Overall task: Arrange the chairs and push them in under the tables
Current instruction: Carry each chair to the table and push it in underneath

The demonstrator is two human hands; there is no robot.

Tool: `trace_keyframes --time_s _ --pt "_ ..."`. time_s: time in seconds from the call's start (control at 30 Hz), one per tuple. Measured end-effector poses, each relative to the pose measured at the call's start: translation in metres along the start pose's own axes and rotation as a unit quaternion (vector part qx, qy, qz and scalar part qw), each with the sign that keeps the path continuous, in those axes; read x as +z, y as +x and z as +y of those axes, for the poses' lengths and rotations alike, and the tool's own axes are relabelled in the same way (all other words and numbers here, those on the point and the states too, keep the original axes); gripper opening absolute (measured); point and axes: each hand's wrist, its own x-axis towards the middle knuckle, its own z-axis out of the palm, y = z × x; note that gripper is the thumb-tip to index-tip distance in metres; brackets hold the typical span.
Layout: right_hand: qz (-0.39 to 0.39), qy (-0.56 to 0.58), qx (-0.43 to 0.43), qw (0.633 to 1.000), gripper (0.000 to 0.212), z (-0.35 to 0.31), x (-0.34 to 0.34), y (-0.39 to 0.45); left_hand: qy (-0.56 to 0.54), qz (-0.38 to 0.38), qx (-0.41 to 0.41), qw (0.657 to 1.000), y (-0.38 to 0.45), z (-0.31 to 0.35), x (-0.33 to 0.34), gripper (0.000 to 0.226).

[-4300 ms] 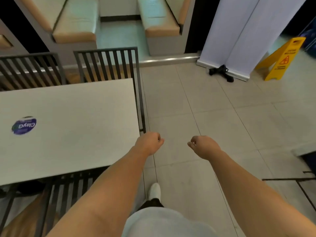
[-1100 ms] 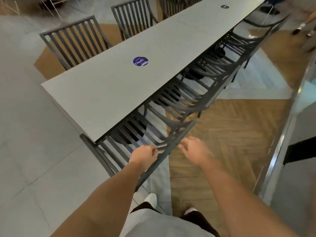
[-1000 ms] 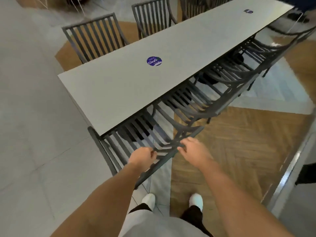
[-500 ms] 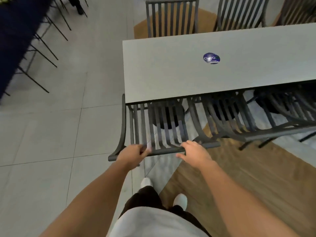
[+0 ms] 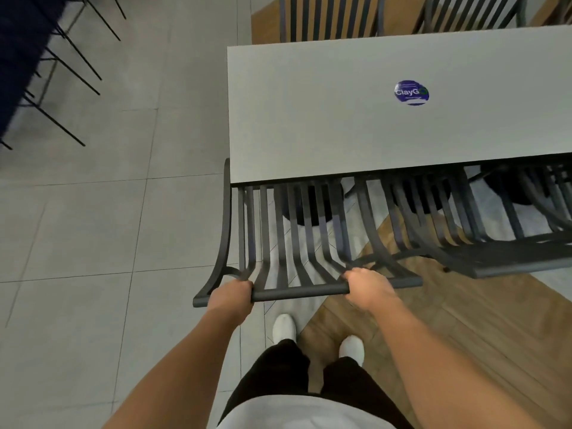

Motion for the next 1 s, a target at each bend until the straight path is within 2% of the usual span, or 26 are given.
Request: trace_keyframes --time_s 0.27,1.0 --pt "-0.017 -0.088 -0.007 0.996 0.023 0.003 -0.006 0.0 0.053 0.011 -0.008 0.999 -0.001 0.011 -0.001 0.027" --pt "-0.011 -0.092 -0.006 0.996 0.024 0.109 0.01 -0.035 0.04 0.012 0.008 0.999 -0.015 0.119 0.016 0.027"
